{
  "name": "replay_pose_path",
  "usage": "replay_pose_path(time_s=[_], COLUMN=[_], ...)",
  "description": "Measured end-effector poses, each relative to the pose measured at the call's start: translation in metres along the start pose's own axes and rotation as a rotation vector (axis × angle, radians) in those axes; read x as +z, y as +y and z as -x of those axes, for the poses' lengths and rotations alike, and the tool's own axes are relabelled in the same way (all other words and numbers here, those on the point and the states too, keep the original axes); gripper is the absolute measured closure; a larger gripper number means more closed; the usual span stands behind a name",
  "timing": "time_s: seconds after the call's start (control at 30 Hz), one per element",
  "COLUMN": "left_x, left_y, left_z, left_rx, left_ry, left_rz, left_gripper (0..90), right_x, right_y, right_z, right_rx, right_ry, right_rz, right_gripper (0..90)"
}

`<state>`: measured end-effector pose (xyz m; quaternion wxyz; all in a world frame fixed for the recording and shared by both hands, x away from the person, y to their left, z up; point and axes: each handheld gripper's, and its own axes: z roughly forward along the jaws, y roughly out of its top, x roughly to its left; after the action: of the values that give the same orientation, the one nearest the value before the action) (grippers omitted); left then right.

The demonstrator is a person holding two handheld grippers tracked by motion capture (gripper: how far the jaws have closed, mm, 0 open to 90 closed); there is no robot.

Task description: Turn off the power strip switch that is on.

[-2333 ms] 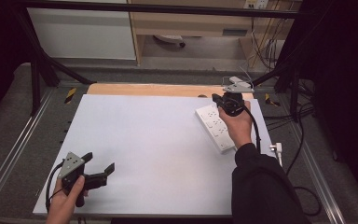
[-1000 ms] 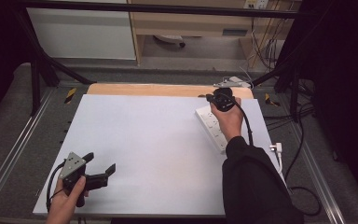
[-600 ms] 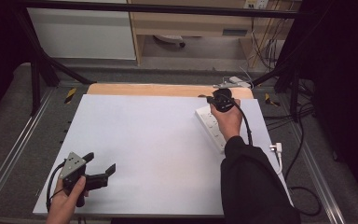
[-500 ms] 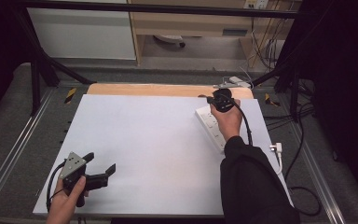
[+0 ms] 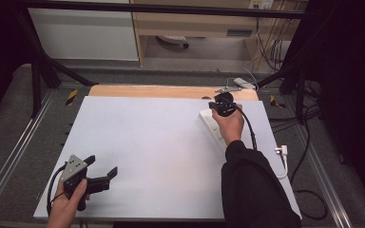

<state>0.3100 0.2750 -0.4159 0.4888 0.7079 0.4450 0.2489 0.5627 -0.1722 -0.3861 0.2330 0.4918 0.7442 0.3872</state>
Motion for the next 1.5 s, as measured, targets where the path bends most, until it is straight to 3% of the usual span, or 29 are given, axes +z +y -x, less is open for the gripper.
replay_pose_path(time_s=[0.7,1.5], left_x=[0.0,-0.001], left_y=[0.0,0.001], left_z=[0.0,-0.001], left_rx=[-0.001,0.001], left_ry=[0.0,0.0], left_rz=[0.001,0.003], left_gripper=[4.8,4.8], right_x=[0.005,0.013], right_y=[-0.014,-0.019], right_z=[0.006,0.0], right_rx=[0.028,0.024], right_ry=[-0.007,0.005], right_rz=[-0.026,-0.042], right_gripper=[90.0,90.0])
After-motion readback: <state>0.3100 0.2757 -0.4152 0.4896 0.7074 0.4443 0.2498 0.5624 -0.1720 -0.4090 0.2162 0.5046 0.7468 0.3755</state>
